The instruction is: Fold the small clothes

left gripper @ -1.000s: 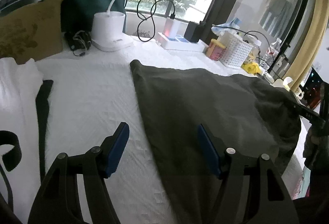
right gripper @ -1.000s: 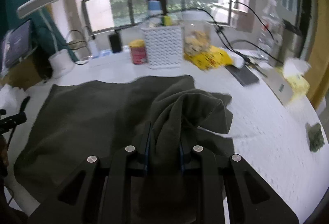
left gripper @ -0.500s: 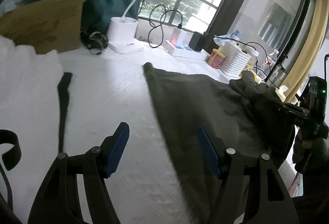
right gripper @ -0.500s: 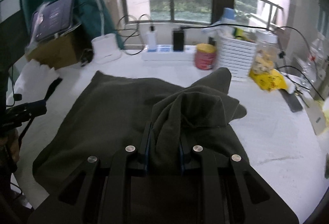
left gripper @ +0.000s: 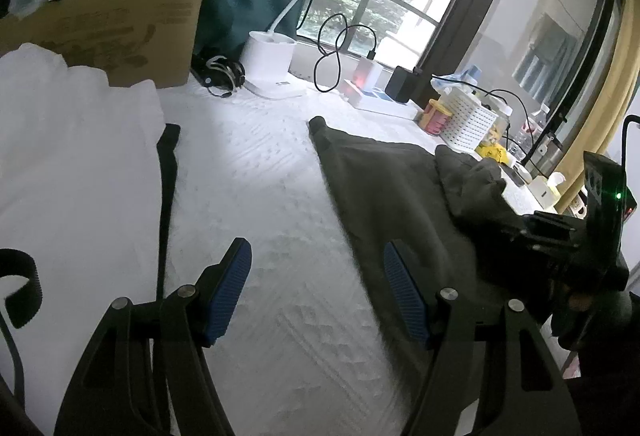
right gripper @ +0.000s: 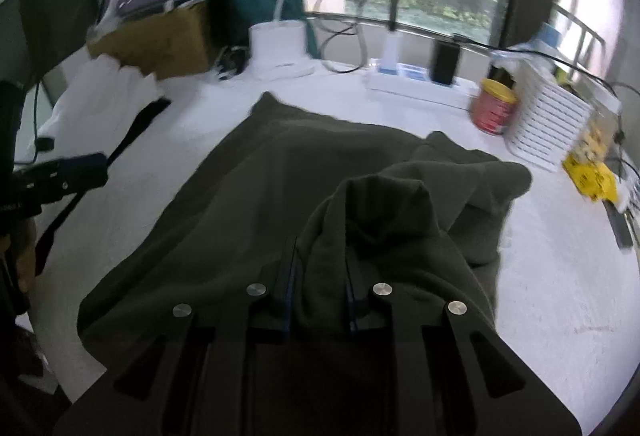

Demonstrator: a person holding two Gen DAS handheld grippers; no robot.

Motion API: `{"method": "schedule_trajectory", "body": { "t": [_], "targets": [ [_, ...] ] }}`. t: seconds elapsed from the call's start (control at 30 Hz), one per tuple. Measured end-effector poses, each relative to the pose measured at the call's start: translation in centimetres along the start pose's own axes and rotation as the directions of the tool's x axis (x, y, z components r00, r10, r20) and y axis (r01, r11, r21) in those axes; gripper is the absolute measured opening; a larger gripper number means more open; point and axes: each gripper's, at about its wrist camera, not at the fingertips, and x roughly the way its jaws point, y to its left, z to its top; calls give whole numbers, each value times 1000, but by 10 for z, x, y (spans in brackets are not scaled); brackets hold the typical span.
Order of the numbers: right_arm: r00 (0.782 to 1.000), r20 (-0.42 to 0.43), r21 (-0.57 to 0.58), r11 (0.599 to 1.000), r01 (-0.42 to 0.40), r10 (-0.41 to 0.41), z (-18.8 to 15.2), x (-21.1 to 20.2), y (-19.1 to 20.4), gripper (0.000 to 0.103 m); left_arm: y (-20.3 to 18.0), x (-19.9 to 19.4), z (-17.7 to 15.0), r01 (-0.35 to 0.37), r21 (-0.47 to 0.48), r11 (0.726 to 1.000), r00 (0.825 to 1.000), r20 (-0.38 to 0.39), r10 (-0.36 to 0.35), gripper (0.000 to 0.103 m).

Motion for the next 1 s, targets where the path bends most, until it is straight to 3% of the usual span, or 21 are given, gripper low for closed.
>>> {"method": "schedule_trajectory", "body": {
  "t": [0.27,0.33,0.4,0.43,0.73,0.87,1.0],
  "targets": [
    [997,-71,-96,994,-48,41,1,15,44,23,4,-12,-4,-12,-9,1000,1000,17,12,69],
    [994,-66,-91,991,-94,88,3,11,51,27,4,-16,-4,-17,-7,1000,1000,21,18,69],
    [989,-60,-87,986,-142,137,3,6,59,53,4,-20,-5,-24,-3,1000,999,25,25,69],
    [986,-56,-87,983,-164,160,3,3,64,57,4,-22,-5,-27,-2,1000,999,26,27,69],
    [945,-49,-135,936,-326,322,-9,-36,96,60,-4,-32,-3,-44,17,999,998,42,43,69],
    [944,12,-127,937,-325,329,-12,-65,84,60,-15,-29,-2,-35,31,999,999,39,34,69],
    [963,75,-66,965,-255,260,-17,-85,47,60,-34,-23,0,-12,69,998,1000,28,10,69]
  ]
}}
